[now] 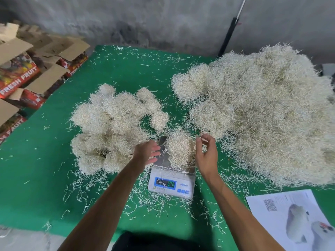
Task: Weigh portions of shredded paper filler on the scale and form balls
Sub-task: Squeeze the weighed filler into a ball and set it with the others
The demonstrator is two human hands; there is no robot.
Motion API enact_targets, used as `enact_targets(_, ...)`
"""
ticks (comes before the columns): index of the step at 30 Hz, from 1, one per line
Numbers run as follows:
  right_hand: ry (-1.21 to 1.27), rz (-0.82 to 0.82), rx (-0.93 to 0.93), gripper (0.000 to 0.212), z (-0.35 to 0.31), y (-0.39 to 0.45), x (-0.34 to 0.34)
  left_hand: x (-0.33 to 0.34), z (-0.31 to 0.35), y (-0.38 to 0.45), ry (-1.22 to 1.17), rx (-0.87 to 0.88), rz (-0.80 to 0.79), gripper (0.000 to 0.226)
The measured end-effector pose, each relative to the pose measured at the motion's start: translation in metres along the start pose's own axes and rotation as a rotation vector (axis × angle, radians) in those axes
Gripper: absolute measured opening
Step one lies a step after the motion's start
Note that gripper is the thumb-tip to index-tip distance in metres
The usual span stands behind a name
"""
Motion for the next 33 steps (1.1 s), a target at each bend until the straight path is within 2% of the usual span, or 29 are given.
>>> enact_targets(4,-0.045,-0.040,0.036,0.070,0.001,-0.007,-0.003,0.002,-0.004,0.001,0.004,-0.009,-0.038,0.022)
enact_targets(14,-0.050,-0.038,0.087,0.087,0.004,-0.014,-0.002,0.001,-0.013,-0.006,0.027,-0.027,-0.065,0.029)
enact_targets(22,-0.046,-0.041,0.090,0.089,0.004,-0.012,-0.004,-0.004,-0.013,-0.010,0.050,-0.003,-0.066,0.027)
enact_targets(26,-0.055,-0.042,0.091,0.078,0.006,-0.009,-0.002,-0.007,-0.014,-0.012,0.032,-0.010,-0.059,0.026)
enact_targets(30,-0.062,-0.059,0.095,0.088,0.005,-0.008,0.002,-0.009,-0.015,-0.016,0.022,-0.030,-0.055,0.029)
enact_targets(33,-0.107,-0.130,0.102,0.094,0.002,-0.007,0.012,-0.008,-0.017,-0.020,0.001,-0.050,-0.059,0.028)
Point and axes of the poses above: each hand's wrist, its own y-axis towards the middle knuckle, its own x-axis out of the palm, z = x × y, the point moved 1 cm from there along y, towards the middle knuckle, and after that the axes turned 15 degrees about y, right-handed, at the moved point
